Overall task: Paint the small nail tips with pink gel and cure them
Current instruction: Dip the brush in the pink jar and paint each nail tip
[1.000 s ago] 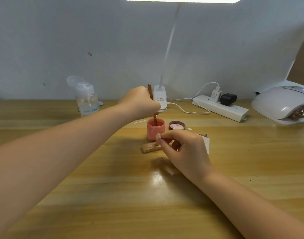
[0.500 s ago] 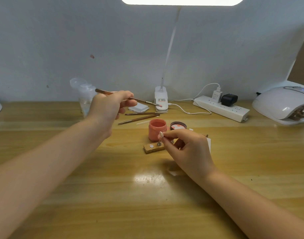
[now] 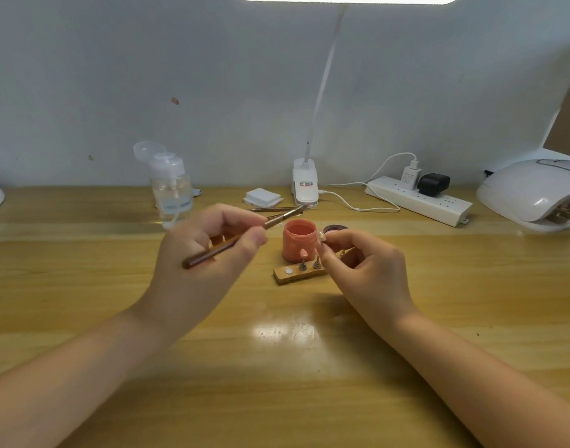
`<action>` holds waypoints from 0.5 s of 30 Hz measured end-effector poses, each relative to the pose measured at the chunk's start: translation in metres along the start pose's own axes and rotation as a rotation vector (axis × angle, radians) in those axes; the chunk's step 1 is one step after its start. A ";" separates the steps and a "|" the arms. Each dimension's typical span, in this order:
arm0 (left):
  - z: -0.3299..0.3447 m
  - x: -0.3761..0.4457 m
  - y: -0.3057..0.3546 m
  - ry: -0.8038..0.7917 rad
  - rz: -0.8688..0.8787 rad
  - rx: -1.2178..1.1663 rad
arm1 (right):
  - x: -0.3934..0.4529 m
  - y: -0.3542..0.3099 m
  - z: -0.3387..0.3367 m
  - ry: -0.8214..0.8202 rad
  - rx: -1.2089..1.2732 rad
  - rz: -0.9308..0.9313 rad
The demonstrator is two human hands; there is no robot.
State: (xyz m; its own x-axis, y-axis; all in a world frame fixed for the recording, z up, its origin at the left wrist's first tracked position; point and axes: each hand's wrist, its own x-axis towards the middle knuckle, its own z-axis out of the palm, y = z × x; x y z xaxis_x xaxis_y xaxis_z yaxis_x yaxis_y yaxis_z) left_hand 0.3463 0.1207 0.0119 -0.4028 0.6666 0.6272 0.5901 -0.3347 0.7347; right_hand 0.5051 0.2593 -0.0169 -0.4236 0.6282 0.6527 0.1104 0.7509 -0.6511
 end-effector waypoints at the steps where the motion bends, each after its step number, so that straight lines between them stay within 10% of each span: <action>1: 0.002 -0.004 0.002 -0.013 0.041 0.055 | 0.000 0.000 0.000 0.001 -0.005 0.000; 15: 0.011 -0.021 0.002 -0.080 0.277 0.250 | 0.002 0.007 0.000 0.028 -0.023 -0.028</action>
State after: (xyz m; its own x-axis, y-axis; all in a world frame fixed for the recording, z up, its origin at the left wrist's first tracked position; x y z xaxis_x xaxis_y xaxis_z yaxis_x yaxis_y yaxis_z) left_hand 0.3631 0.1136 -0.0025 -0.1544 0.6268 0.7637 0.8252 -0.3432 0.4486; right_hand 0.5051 0.2657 -0.0201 -0.4018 0.6123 0.6809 0.1195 0.7722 -0.6240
